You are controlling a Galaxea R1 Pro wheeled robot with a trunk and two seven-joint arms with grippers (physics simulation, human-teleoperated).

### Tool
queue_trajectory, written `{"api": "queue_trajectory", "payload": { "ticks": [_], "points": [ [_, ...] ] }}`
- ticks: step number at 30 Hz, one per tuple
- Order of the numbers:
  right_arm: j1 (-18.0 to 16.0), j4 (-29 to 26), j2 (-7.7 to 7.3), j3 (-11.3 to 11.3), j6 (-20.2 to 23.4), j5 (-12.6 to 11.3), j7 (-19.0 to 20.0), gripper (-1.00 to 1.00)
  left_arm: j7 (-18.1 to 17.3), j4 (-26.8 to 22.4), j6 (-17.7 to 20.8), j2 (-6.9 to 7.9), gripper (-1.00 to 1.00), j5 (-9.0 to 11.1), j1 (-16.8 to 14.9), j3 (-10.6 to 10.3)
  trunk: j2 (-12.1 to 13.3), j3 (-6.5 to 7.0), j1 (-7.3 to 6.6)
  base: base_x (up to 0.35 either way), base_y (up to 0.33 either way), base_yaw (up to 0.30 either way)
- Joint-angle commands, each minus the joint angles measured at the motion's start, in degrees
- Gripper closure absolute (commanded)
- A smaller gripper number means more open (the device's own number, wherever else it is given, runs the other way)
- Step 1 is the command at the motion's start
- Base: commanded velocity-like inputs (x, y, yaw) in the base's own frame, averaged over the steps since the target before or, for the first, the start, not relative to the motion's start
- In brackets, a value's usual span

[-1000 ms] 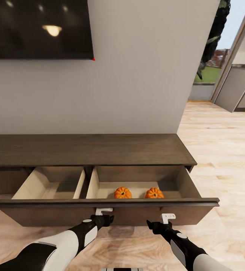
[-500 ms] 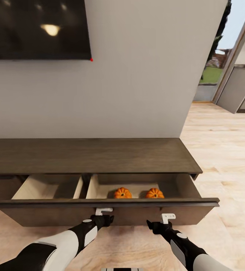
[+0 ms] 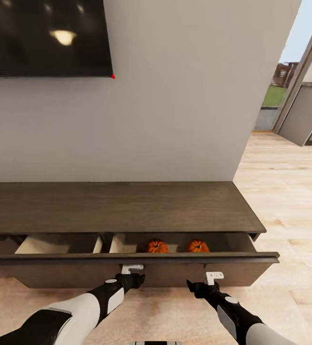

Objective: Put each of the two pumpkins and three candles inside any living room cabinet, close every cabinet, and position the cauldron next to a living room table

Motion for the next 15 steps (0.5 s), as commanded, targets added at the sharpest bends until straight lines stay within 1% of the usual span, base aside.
{"api": "queue_trajectory", "payload": {
  "ticks": [1,15],
  "points": [
    [-0.04,0.07,-0.04,0.42,-0.22,-0.60,0.13,-1.00,-0.22,0.17,-0.39,-0.02,-1.00,0.56,-0.11,-0.71,-0.02,-0.04,0.01,0.175,0.000,0.000],
    [-0.04,0.07,-0.04,0.42,-0.22,-0.60,0.13,-1.00,-0.22,0.16,-0.37,-0.02,-1.00,0.56,-0.11,-0.73,-0.02,-0.04,0.01,0.164,0.000,0.000]
  ]
}}
